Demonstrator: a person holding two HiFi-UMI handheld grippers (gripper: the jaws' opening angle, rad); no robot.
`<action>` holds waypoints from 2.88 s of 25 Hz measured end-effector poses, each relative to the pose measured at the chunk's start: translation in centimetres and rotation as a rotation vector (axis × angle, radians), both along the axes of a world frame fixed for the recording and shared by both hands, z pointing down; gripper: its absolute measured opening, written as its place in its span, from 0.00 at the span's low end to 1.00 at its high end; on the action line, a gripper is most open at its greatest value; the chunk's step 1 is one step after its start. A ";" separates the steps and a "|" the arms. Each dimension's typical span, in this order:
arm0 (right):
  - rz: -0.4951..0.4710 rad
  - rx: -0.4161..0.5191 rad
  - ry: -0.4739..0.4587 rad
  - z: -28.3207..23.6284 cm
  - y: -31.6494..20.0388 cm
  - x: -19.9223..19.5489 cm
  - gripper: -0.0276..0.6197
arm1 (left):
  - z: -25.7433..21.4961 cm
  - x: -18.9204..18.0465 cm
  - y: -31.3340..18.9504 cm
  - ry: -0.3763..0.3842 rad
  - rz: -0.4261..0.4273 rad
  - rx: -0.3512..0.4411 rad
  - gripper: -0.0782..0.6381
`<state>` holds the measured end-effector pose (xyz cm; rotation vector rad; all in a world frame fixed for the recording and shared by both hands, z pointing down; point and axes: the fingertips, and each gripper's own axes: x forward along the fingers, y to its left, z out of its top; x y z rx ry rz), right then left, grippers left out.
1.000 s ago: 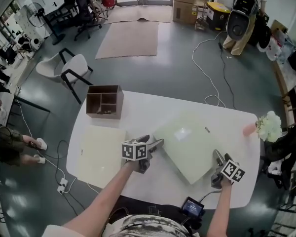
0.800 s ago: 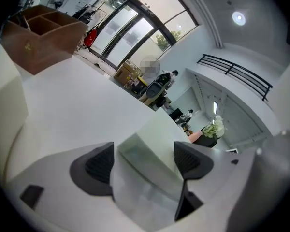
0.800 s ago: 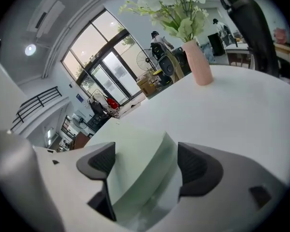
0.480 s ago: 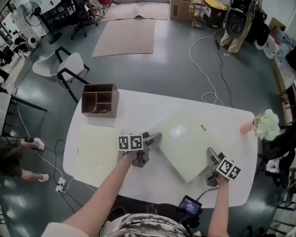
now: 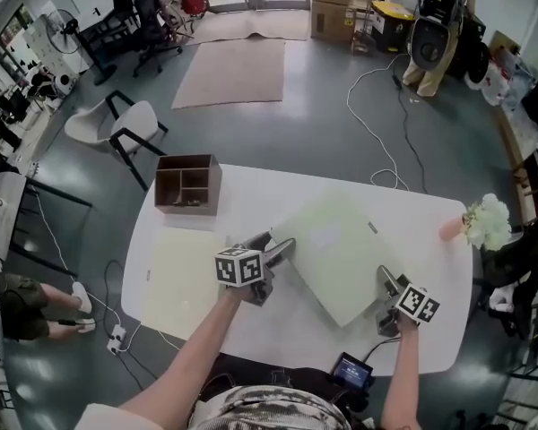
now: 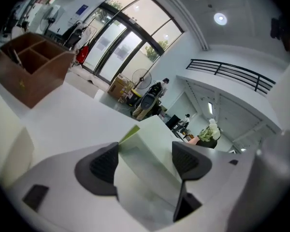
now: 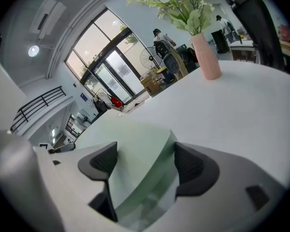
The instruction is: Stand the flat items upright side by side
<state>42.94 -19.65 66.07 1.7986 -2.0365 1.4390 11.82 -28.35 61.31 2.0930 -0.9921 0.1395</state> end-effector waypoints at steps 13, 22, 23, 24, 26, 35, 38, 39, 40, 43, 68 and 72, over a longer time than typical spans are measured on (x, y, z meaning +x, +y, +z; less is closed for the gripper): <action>-0.095 0.080 -0.202 -0.9 -0.8 -8.0 0.60 | -14.6 -4.2 3.5 -0.229 0.017 0.497 0.57; -0.052 0.098 -0.114 -1.3 -2.2 -10.0 0.59 | -20.5 -3.5 8.3 -0.257 0.076 0.678 0.53; -0.045 0.096 -0.098 -1.3 -2.2 -9.9 0.60 | -20.9 -3.2 8.9 -0.254 0.088 0.693 0.54; -0.044 0.096 -0.068 -1.2 -2.3 -9.8 0.62 | -21.3 -2.9 9.5 -0.252 0.103 0.709 0.54; -0.056 0.099 0.018 -1.2 -2.4 -9.6 0.62 | -22.2 -2.1 10.8 -0.235 0.140 0.743 0.53; -0.031 0.048 0.125 -0.9 -1.3 -9.5 0.54 | -23.2 0.6 13.3 -0.150 0.267 0.797 0.53; -0.025 0.056 0.154 -1.5 -0.3 -9.7 0.48 | -22.6 1.2 14.0 -0.126 0.305 0.768 0.53; -0.023 0.064 0.158 -1.8 0.1 -9.8 0.47 | -22.5 1.3 14.2 -0.115 0.317 0.760 0.53; -0.021 0.072 0.162 -2.1 0.5 -9.9 0.47 | -22.4 1.4 14.3 -0.105 0.326 0.754 0.53; -0.005 0.112 0.169 -3.5 1.8 -10.1 0.47 | -21.9 1.7 14.4 -0.110 0.359 0.748 0.53; 0.123 0.151 0.083 -6.7 13.9 -13.8 0.45 | -9.0 4.1 13.1 -0.281 0.482 0.612 0.55; 0.094 0.150 0.078 -6.5 13.1 -14.4 0.45 | -8.8 1.8 12.4 -0.331 0.337 0.575 0.55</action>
